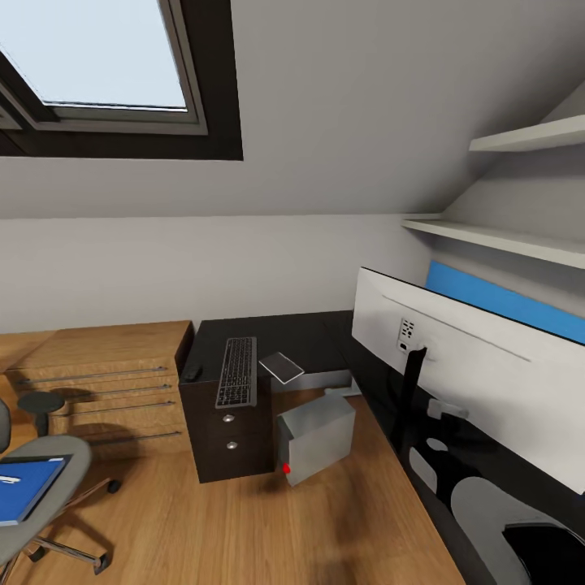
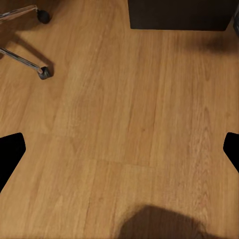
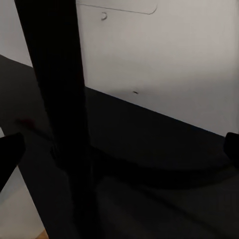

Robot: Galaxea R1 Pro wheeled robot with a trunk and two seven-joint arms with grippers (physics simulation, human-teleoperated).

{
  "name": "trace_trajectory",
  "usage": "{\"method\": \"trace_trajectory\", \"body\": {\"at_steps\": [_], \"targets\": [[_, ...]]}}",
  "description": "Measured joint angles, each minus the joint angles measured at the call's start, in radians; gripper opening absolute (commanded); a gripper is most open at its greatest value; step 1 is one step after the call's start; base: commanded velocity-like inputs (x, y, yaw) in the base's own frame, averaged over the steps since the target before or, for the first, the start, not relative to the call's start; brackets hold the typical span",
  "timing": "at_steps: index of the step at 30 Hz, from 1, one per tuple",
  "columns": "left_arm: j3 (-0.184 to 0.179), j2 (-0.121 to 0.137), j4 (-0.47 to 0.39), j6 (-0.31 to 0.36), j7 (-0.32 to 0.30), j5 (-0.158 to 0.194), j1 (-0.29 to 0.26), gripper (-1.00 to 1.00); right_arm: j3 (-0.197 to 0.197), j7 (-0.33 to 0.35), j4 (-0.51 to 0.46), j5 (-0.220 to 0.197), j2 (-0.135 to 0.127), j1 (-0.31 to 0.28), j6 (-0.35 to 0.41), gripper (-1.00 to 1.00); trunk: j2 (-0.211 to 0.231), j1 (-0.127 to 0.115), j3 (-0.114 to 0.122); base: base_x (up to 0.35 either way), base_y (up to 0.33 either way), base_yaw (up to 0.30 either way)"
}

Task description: In the bedroom, organize the workspace by keeping the computer under the desk, ensuring the monitor is on the desk, placing the keyboard on the desk next to the monitor, placing the mouse on the desk next to the keyboard, moving the folder from the swivel chair onto the desk next to the mouse, stacking the notebook on top of the folder with the pen on top of the notebook, and positioning the swivel chair next to the desk.

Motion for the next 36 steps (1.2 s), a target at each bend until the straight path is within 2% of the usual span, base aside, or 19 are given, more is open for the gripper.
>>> {"method": "trace_trajectory", "body": {"at_steps": [12, 22, 36], "targets": [[0.000, 0.001, 0.000, 0.001, 0.000, 0.000, 0.000, 1.00, 0.006, 0.007, 0.001, 0.004, 0.006, 0.001, -0.028, 1.00, 0.000, 0.000, 0.000, 0.000, 0.000, 0.000], [0.001, 0.001, 0.001, 0.001, 0.000, 0.000, 0.000, 1.00, 0.006, 0.081, 0.001, 0.005, 0.009, 0.001, -0.034, 1.00, 0.000, 0.000, 0.000, 0.000, 0.000, 0.000], [0.002, 0.001, 0.001, 0.001, 0.000, 0.000, 0.000, 1.00, 0.007, 0.087, 0.001, 0.005, 0.009, 0.002, -0.033, 1.00, 0.000, 0.000, 0.000, 0.000, 0.000, 0.000]]}}
